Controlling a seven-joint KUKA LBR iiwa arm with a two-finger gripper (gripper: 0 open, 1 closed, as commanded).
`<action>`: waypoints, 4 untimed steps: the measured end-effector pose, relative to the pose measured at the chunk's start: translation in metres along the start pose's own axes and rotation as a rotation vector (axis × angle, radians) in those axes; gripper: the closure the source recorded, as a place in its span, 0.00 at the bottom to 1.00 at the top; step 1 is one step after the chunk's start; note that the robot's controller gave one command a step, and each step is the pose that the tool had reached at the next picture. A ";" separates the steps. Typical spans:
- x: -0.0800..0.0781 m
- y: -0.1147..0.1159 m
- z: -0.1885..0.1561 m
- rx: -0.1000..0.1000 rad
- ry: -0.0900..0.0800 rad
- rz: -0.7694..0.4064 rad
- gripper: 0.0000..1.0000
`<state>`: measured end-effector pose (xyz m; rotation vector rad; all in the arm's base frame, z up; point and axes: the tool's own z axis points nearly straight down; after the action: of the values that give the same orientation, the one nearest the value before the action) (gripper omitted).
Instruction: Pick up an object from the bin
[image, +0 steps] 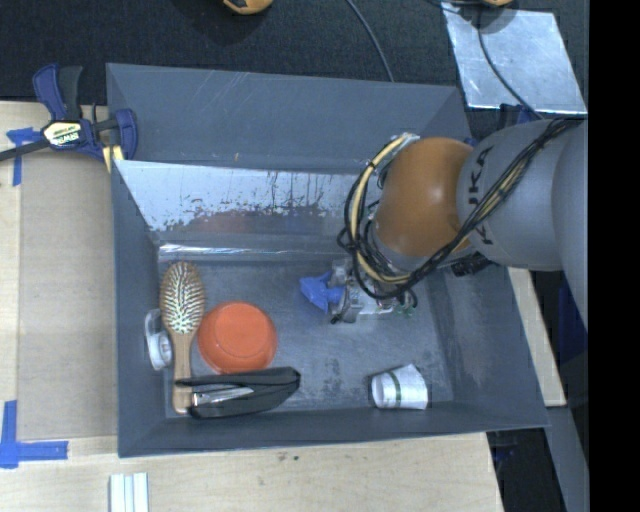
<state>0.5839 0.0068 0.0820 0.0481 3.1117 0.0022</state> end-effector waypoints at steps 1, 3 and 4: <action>0.000 0.000 -0.009 0.000 -0.002 0.000 1.00; -0.002 0.000 -0.027 -0.001 -0.009 0.001 1.00; 0.000 0.000 -0.046 0.000 0.003 0.001 1.00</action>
Offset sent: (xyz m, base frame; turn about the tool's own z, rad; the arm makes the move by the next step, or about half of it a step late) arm -0.0003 -0.0001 0.0256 0.0001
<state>0.5822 0.0064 0.1275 0.0501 3.1144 0.0027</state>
